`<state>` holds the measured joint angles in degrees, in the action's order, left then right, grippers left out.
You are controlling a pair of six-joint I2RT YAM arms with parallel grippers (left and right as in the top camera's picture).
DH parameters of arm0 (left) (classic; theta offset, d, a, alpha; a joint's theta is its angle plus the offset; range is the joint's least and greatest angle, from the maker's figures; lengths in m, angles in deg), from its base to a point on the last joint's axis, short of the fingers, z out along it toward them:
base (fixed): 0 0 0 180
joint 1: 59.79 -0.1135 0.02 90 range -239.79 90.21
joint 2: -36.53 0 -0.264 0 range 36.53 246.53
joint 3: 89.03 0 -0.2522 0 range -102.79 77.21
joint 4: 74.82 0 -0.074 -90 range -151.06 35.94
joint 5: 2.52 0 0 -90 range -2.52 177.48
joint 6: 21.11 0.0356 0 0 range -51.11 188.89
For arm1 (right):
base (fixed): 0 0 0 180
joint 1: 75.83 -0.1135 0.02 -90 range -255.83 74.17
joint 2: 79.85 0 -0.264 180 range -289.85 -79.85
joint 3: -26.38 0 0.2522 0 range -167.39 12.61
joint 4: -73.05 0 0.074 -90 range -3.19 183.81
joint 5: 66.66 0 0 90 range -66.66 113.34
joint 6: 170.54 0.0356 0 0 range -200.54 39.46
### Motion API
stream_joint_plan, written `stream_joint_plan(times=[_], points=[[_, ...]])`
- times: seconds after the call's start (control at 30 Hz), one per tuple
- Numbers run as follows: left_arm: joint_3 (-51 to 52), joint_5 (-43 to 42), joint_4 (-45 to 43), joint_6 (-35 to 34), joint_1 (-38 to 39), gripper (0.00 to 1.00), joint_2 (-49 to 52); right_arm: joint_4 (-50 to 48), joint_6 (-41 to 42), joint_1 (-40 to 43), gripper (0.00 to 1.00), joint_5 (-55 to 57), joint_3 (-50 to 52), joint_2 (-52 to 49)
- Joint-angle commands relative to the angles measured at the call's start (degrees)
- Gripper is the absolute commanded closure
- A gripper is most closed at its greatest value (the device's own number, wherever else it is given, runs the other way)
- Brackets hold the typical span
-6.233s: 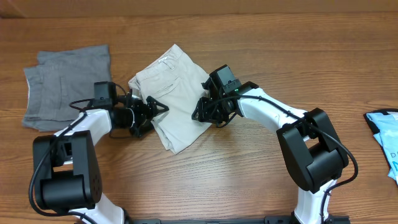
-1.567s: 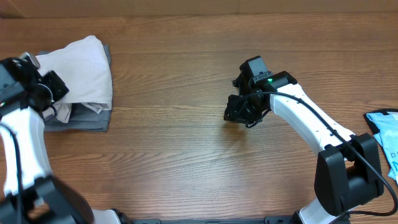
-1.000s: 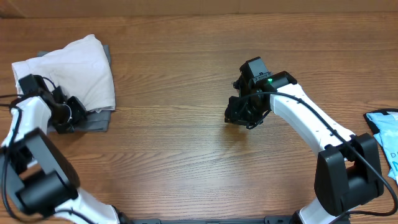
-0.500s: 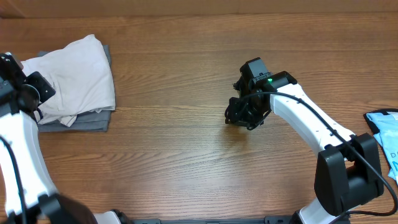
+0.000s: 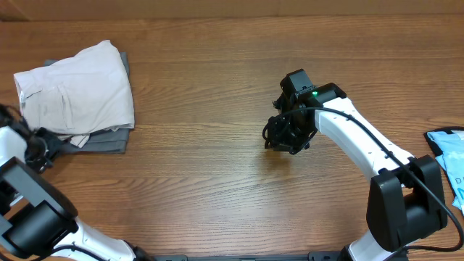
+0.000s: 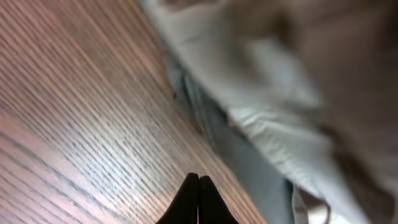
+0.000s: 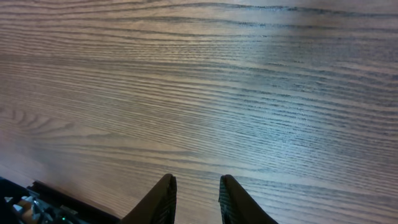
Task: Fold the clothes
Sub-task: 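Press and smooth the beige shorts on the stack with the left gripper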
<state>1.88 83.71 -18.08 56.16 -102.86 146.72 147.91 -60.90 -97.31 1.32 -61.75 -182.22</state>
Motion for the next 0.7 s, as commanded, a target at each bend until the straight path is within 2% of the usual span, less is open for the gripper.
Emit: stream_joint_plan(times=[0.0, 0.17, 0.33, 0.5, 0.67], points=[[-1.84, -9.90, 1.44, -0.31, -0.02, 0.96, -5.53, -0.33, -0.22, -0.20, 0.73, 0.57, -0.74, 1.20], [-2.25, -10.03, 0.96, -0.24, 2.40, 0.96, -15.32, -0.76, -0.20, -0.20, 0.73, 0.57, -0.74, 1.20], [-2.25, -8.87, -9.22, 6.88, 4.50, 0.96, -19.21, -0.79, -0.20, -0.20, 0.73, 0.57, -0.74, 1.20], [-2.25, -3.89, -13.16, 7.98, 4.39, 0.96, -12.90, -1.16, -0.15, -0.20, 0.72, 0.57, -0.74, 1.20], [-2.25, -4.17, -15.45, 12.13, 4.50, 0.96, -2.25, -1.18, 0.09, -0.20, 0.72, 0.55, -0.72, 1.20]])
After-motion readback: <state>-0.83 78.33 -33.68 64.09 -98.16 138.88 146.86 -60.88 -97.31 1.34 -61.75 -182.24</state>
